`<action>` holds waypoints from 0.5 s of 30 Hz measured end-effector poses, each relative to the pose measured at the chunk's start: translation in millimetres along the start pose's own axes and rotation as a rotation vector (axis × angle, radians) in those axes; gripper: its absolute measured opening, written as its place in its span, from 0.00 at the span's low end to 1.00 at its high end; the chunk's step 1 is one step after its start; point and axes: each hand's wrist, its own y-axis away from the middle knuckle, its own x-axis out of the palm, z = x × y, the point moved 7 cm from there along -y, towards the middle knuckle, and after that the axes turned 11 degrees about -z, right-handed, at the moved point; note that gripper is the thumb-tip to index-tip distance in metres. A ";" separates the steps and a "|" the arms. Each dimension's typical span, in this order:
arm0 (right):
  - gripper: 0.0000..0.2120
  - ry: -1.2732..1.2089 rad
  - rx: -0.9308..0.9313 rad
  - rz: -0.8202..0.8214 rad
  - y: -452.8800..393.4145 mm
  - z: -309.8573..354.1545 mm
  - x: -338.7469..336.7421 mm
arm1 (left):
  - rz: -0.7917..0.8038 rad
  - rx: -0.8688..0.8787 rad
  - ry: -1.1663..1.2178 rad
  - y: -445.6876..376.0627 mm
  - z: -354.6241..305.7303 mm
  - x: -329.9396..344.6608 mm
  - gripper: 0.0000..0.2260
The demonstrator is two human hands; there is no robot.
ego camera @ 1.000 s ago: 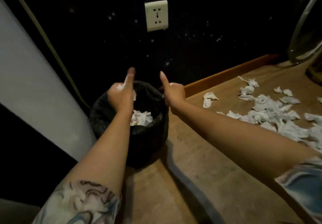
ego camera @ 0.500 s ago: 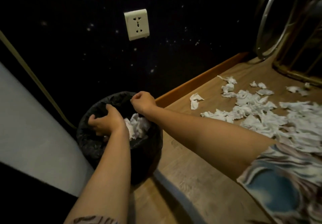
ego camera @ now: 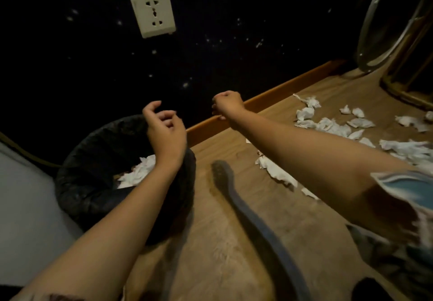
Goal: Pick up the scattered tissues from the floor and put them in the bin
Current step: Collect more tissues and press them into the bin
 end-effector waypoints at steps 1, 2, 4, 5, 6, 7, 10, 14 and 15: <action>0.06 0.010 0.002 0.029 -8.3 -1.1 -7.8 | 0.050 0.036 -0.006 10.4 -3.2 13.9 0.18; 0.06 0.024 -0.016 0.063 -15.9 -3.2 -14.0 | 0.097 0.064 -0.011 20.1 -6.0 29.2 0.19; 0.05 0.073 -0.088 0.135 -30.3 -14.8 -25.1 | 0.188 0.081 -0.042 38.7 -6.9 62.0 0.18; 0.05 0.098 -0.118 0.161 -37.1 -24.5 -31.2 | 0.224 0.057 -0.063 48.2 -3.0 79.1 0.18; 0.05 0.124 -0.141 0.177 -44.3 -35.9 -38.0 | 0.244 0.017 -0.085 57.8 3.5 95.3 0.18; 0.05 0.153 -0.160 0.190 -51.6 -48.8 -46.1 | 0.252 -0.031 -0.113 68.3 12.4 110.9 0.17; 0.06 0.313 -0.236 0.246 -71.4 -92.2 -74.4 | 0.292 -0.200 -0.201 106.3 48.1 159.0 0.16; 0.09 0.474 -0.259 0.188 -105.8 -159.9 -129.8 | 0.501 -0.482 -0.361 167.9 116.8 219.2 0.17; 0.08 0.486 -0.229 0.182 -113.3 -177.5 -142.8 | 0.557 -0.465 -0.405 179.6 126.5 229.6 0.18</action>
